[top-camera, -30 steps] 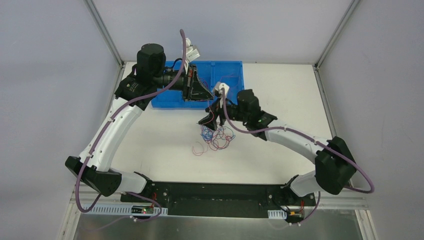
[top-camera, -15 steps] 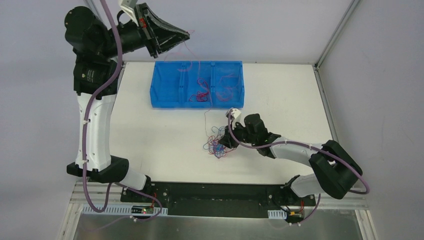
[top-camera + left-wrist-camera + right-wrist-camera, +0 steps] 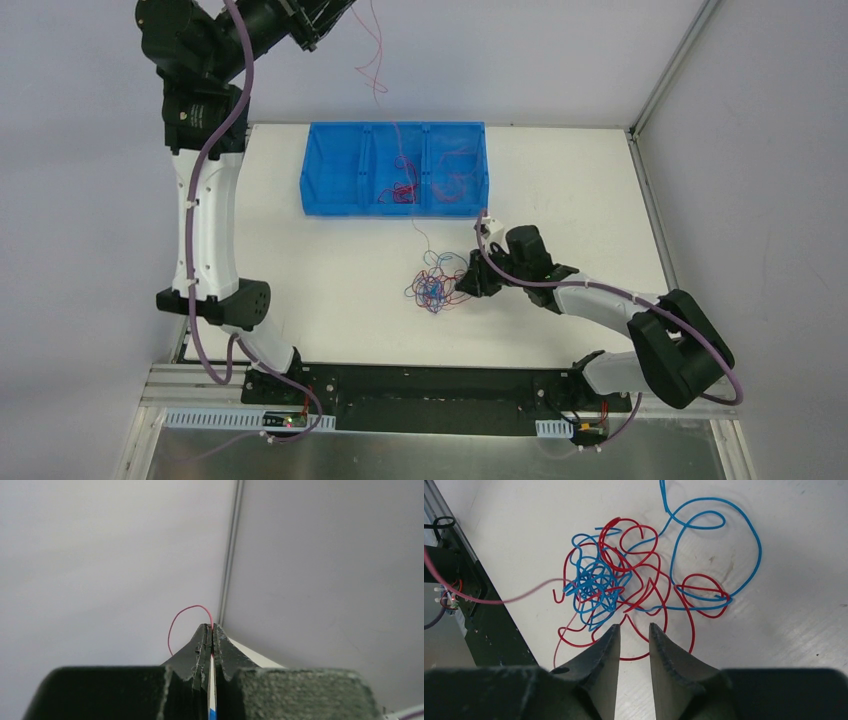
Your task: Untangle the cables
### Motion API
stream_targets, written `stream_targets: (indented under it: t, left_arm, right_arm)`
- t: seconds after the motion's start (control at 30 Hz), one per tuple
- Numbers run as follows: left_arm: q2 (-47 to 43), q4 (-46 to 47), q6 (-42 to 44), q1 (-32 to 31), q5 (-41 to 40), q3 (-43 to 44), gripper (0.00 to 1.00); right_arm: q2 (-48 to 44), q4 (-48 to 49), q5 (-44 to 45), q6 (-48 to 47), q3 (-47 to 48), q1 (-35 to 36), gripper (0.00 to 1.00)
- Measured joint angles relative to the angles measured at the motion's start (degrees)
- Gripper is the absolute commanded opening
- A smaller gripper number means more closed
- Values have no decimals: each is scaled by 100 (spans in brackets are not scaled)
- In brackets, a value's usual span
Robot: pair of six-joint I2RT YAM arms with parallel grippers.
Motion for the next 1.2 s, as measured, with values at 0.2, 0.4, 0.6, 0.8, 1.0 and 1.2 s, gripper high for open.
stream_targets:
  t: [0.2, 0.4, 0.6, 0.8, 1.0, 1.2]
  left_arm:
    - [702, 323, -37, -11, -623, 678, 0]
    - [841, 780, -28, -63, -1244, 785, 0]
    - [748, 1064, -7, -304, -1303, 584, 0]
    - [695, 1071, 39, -424, -1300, 372, 0]
    - [640, 1064, 142, -424, -1303, 284, 0]
    - [33, 1062, 363, -424, -1300, -758, 0]
  right_arm:
    - [-79, -444, -203, -7, -111, -133, 0]
    - [-142, -782, -507, 17, -129, -160, 54]
    - [-223, -1134, -629, 179, 673, -251, 79]
    - [-127, -610, -684, 282, 1867, -90, 56]
    - [413, -570, -695, 260, 2398, 179, 0]
    - [358, -1187, -752, 931, 3668, 181, 0]
